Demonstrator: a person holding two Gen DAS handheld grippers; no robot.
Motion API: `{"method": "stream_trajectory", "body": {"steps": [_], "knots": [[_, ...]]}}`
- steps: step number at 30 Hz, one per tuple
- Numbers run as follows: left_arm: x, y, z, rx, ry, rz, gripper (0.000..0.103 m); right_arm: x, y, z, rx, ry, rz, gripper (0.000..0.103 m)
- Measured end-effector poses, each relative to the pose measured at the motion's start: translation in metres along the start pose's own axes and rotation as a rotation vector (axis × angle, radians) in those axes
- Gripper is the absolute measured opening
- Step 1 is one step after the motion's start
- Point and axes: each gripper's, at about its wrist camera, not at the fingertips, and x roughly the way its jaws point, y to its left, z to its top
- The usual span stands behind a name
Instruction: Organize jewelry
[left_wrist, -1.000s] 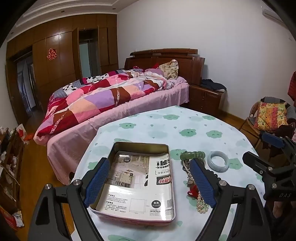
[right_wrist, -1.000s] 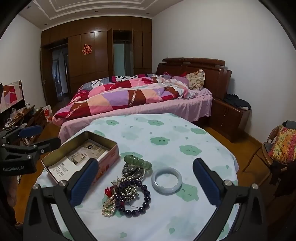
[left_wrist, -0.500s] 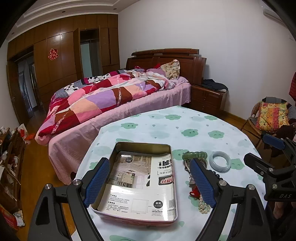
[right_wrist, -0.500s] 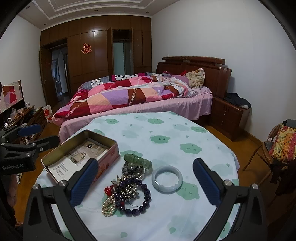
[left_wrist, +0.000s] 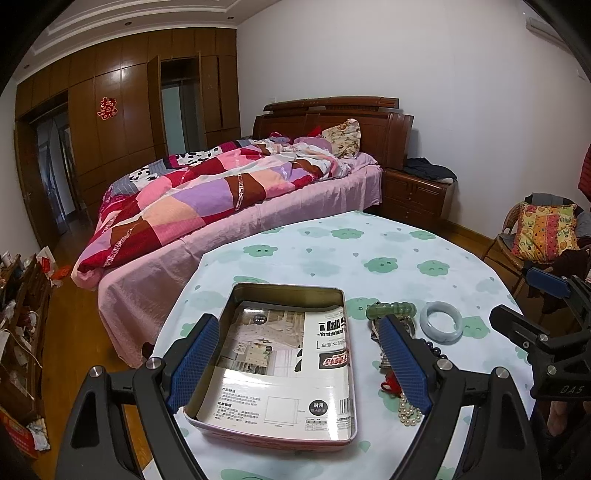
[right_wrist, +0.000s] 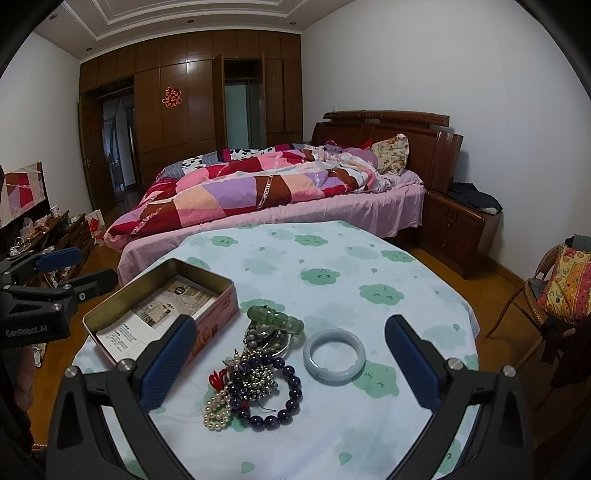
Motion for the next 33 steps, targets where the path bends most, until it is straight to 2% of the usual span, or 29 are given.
{"method": "stream_trajectory", "body": {"steps": [17,33], "knots": [[0.000,0.004,0.000,0.000,0.002,0.002,0.088,0.001,0.000,0.000,0.004,0.004,0.002,0.103],[0.007,0.006,-0.010,0.003,0.016,0.011,0.088,0.008,0.008,-0.013,0.004,0.016,-0.001,0.103]]}}
